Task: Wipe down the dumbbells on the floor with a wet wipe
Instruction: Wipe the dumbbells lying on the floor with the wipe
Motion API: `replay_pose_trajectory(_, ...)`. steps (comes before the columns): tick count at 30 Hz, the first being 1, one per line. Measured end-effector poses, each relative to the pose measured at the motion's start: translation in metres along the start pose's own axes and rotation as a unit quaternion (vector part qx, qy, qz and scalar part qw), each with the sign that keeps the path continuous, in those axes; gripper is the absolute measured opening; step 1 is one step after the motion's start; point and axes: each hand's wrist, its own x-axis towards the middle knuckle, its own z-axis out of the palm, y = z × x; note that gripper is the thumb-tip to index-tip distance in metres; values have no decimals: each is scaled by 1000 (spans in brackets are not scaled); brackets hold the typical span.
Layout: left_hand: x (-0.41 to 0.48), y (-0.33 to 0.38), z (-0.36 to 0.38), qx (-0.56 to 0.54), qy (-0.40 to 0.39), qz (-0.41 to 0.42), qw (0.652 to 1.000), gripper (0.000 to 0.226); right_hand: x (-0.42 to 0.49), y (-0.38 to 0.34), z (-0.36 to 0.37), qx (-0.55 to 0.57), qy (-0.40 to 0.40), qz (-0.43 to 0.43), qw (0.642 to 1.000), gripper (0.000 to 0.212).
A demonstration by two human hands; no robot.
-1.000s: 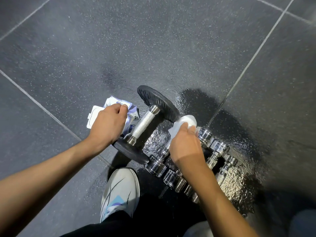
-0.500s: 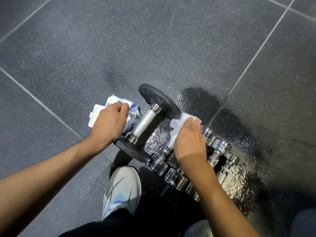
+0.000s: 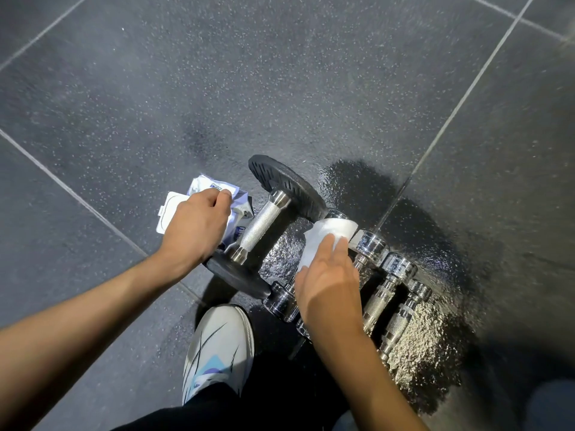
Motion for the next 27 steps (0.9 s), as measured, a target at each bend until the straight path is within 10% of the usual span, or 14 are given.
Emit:
replay_pose_trajectory(10,0,0,1,-6,0,2,1000,45,-1,-1,-6,-46,85,3,995,72)
replay_pose_trajectory(15,1,-1,1,-7,-3,4,1000,45,6,1,1,101,110,-26,988,70)
replay_pose_trajectory(27,0,-1,1,-4,-7,-2,1000,45,11,-1,-16,149,7,-6,989,76)
